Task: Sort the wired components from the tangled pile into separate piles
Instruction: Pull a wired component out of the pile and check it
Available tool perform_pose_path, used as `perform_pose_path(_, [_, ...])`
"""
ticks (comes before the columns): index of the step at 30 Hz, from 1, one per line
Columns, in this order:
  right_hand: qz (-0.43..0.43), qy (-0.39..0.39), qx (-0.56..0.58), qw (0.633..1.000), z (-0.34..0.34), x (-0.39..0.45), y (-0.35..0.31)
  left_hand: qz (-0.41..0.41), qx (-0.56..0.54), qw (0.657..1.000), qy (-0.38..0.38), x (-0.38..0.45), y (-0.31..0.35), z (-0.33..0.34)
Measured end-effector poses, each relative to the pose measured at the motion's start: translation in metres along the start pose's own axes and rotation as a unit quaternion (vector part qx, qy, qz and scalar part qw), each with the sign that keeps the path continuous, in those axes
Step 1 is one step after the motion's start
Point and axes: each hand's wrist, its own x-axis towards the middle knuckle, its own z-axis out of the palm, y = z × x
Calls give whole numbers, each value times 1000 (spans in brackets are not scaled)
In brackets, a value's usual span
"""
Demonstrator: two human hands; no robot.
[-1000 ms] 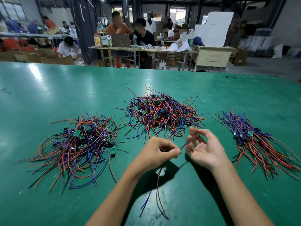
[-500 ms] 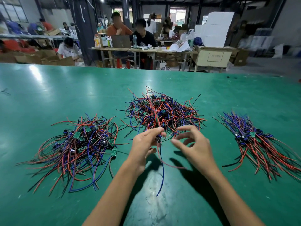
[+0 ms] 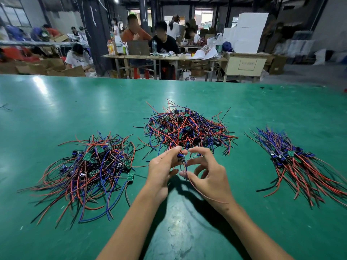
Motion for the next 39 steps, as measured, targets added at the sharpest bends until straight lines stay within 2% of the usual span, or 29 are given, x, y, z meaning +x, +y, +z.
perform_pose_path(2, [-1,23,44,999,2,-1,-5,-1,-5,1000,8,-1,1,1])
perform_pose_path(4, [29,39,135,990,2,-1,-9,-2,7,1000,6,-2,1,2])
perform_pose_path(7, [92,45,279,955,-2,2,-14,2,12,1000,-1,-2,2,2])
perform_pose_path(11, [208,76,334,916,-6,6,-17,26,-1,1000,4,-1,1,1])
perform_pose_path(15, [294,71,408,862,-16,13,-18,69,-22,997,-27,-1,4,3])
perform_pose_path(17, [317,68,466,823,-23,16,-20,104,-19,993,-52,-2,5,3])
perform_pose_path(20, [349,75,549,756,-35,21,-22,165,24,982,-85,-4,3,1])
perform_pose_path(22, [360,75,569,735,-41,23,-22,181,55,975,-119,-3,3,-2])
perform_pose_path(24, [359,80,554,747,-43,24,-20,181,60,971,-141,-2,2,-3])
perform_pose_path(29, [297,70,382,872,-45,21,-11,153,85,978,-115,2,1,-5])
perform_pose_path(33, [225,26,285,931,-40,21,-10,126,121,976,-133,-3,-3,2])
perform_pose_path(36, [186,28,273,944,-35,20,-7,130,135,974,-129,-4,-10,7])
perform_pose_path(39, [197,36,316,928,-34,19,-5,99,123,978,-134,-3,-10,6])
